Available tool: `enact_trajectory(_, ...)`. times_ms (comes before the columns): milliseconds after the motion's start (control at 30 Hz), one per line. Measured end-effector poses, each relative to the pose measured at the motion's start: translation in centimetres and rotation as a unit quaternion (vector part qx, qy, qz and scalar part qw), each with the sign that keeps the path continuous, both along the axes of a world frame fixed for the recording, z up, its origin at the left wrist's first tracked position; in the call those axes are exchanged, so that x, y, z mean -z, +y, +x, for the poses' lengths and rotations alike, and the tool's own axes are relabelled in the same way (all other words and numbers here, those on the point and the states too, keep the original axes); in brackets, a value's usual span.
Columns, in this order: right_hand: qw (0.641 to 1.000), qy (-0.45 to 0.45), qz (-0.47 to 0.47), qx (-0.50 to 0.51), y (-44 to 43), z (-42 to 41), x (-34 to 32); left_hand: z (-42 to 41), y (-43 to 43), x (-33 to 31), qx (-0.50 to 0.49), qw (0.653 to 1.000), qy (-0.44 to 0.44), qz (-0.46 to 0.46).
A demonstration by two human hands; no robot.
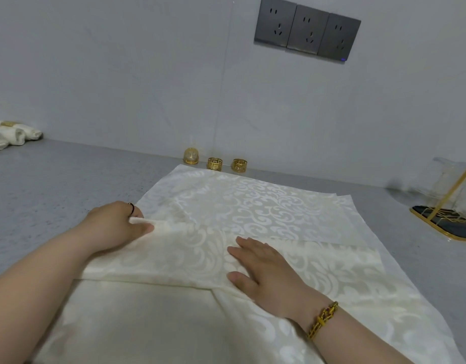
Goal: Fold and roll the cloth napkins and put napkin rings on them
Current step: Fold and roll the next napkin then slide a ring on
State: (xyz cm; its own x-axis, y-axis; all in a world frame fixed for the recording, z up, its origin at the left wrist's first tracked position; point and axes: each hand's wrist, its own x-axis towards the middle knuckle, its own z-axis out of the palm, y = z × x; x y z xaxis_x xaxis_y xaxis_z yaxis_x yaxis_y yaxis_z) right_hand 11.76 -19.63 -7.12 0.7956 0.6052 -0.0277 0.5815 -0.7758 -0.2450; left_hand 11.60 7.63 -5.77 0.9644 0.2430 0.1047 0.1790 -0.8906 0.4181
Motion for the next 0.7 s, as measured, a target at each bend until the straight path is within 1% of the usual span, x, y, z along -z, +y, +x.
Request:
enact_trajectory(100,1.0,0.01,0.007,0.004,-0.1,-0.1,0.0,-0.7,0.5,-0.5,0.001,0.985,-0.021,-0.169)
enact_trajectory(167,1.0,0.004,0.009,-0.005,-0.2,-0.2,-0.2,-1.1,0.5,-1.0,0.002,0.975,-0.047,-0.219)
enact_trajectory(267,1.0,-0.002,0.006,-0.017,-0.8,-0.7,-1.1,-1.4,0.1,-1.6,0.017,0.973,-0.075,-0.217)
enact_trajectory(367,0.999,-0.024,0.004,-0.049,-3.0,-1.5,-2.1,-1.7,-0.5,-1.9,0.045,0.976,-0.054,-0.208)
enact_trajectory(433,0.993,-0.105,-0.027,-0.048,-5.0,-2.3,-2.3,-2.1,-0.6,-2.2,0.055,0.975,-0.035,-0.213)
enact_trajectory(533,0.97,-0.234,-0.073,0.004,-8.5,-3.1,-1.5,-2.6,-0.6,-2.6,0.062,0.975,-0.026,-0.213)
enact_trajectory(600,0.959,-0.265,-0.095,0.029,-10.0,-3.4,-1.4,-2.7,-0.9,-2.7,0.051,0.978,-0.021,-0.203)
enact_trajectory(667,0.943,-0.284,-0.163,0.055,-11.0,-3.5,-1.7,-2.6,-1.2,-2.7,0.034,0.981,-0.02,-0.191)
enact_trajectory(700,0.938,-0.286,-0.182,0.073,-11.4,-3.3,-1.9,-2.6,-1.2,-2.8,0.032,0.982,-0.021,-0.184)
